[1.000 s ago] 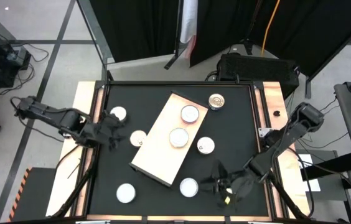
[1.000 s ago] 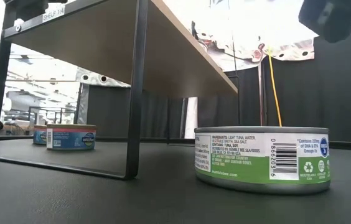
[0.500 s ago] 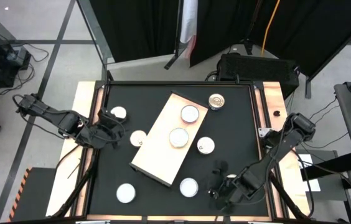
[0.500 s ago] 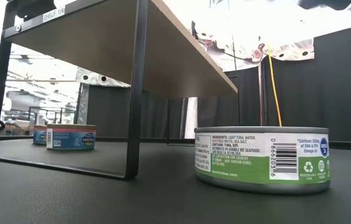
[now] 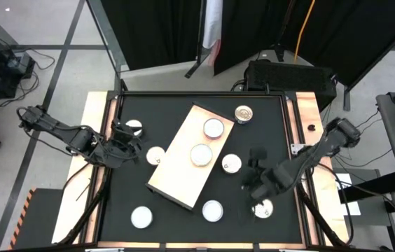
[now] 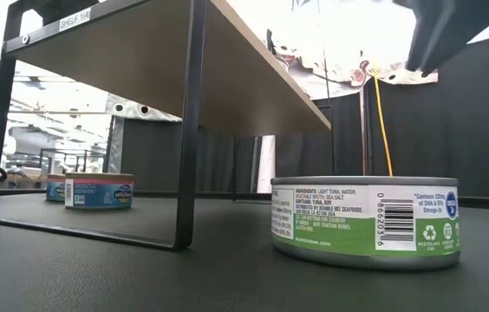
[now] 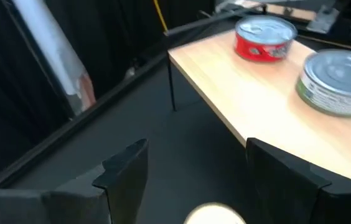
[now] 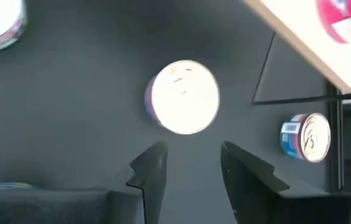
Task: Stack canned seafood by type on shelf
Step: Put the blue tuna can on the shelf
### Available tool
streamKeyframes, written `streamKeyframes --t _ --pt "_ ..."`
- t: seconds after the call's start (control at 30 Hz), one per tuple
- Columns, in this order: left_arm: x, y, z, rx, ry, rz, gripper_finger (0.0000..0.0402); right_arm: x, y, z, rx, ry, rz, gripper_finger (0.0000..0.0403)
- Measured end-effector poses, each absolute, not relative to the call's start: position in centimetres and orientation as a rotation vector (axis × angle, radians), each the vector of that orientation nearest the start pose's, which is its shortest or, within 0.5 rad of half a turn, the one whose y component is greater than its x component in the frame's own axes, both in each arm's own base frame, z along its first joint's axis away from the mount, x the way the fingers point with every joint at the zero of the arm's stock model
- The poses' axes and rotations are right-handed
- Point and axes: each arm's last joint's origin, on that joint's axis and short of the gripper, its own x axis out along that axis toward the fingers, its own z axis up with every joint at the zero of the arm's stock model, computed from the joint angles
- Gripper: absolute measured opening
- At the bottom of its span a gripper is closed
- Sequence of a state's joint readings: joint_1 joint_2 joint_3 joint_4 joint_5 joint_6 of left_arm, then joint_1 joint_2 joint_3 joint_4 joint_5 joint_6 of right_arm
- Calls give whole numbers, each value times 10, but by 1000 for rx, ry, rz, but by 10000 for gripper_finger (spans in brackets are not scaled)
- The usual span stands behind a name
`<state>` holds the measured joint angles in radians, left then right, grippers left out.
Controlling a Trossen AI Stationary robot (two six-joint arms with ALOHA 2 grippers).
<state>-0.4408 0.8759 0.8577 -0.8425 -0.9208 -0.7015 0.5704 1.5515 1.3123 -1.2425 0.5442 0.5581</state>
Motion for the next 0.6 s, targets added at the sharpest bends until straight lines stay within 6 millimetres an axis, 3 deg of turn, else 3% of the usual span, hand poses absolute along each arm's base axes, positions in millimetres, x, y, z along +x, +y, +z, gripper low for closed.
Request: streamKeyframes --t 0.17,0.33,0.4,0.6 --pt "157 -47 291 -60 485 691 269 230 107 266 -160 1078 -325 144" --pt "161 -50 287 -39 496 702 269 215 102 221 64 1039 -262 144" --pt "162 -50 288 -47 486 699 269 212 102 212 164 1032 -266 144" --pt "163 -50 288 -57 492 687 269 211 117 224 364 1056 -169 144"
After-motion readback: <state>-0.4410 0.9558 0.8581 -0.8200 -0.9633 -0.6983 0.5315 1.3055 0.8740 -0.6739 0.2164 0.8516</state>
